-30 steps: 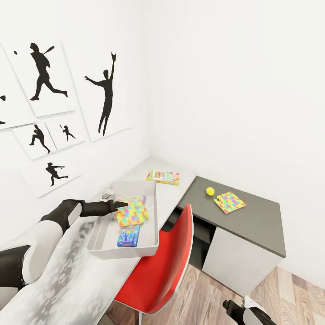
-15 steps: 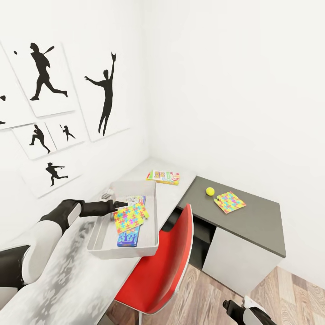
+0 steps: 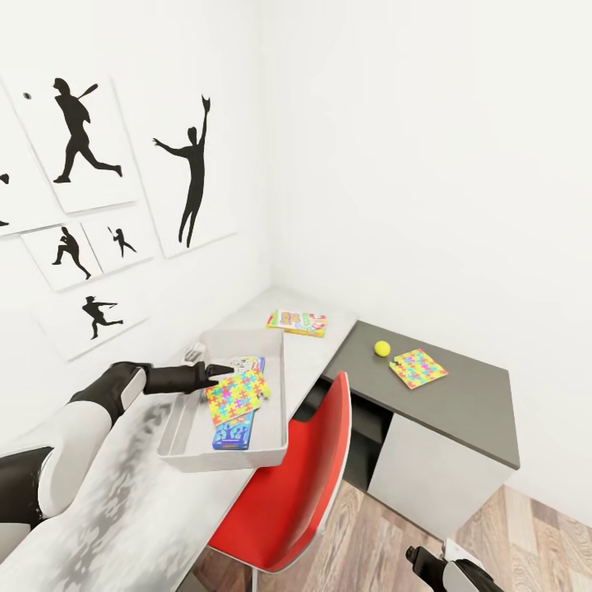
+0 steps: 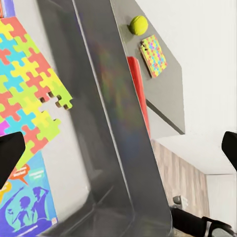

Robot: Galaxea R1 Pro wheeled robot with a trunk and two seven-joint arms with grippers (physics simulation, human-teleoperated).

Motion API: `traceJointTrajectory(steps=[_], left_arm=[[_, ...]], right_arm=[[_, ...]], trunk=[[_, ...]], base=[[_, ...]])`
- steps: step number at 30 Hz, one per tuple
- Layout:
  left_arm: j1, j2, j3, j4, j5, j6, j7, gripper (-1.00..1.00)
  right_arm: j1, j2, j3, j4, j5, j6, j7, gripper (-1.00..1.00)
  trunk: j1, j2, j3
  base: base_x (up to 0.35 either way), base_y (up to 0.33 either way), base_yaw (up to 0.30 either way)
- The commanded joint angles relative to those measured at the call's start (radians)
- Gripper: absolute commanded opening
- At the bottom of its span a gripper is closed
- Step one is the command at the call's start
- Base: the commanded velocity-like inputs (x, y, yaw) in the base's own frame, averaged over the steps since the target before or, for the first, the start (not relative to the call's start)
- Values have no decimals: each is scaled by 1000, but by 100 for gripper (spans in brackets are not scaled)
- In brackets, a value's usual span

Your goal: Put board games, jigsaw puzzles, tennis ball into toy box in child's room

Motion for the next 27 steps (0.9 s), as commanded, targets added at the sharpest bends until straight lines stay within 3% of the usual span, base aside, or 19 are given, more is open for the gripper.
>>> traceJointTrajectory(steps=[1,9,27], left_arm=[[-1,0,2,0,0,10,-10,100],[-1,1,1,-1,-2,13,-39,100],[-1,4,5,-9,-2,13,-45,100]], right_arm=[[0,0,0,-3,-5,6,-5,100],[0,-5,0,-3,-5,6,-5,100],[0,-6,0,-3,-5,6,-5,100]], trunk=[[1,-2,-2],[1,-2,-2],[1,-2,-2]], base=[[0,-157,0],[0,-118,0],[0,-5,0]])
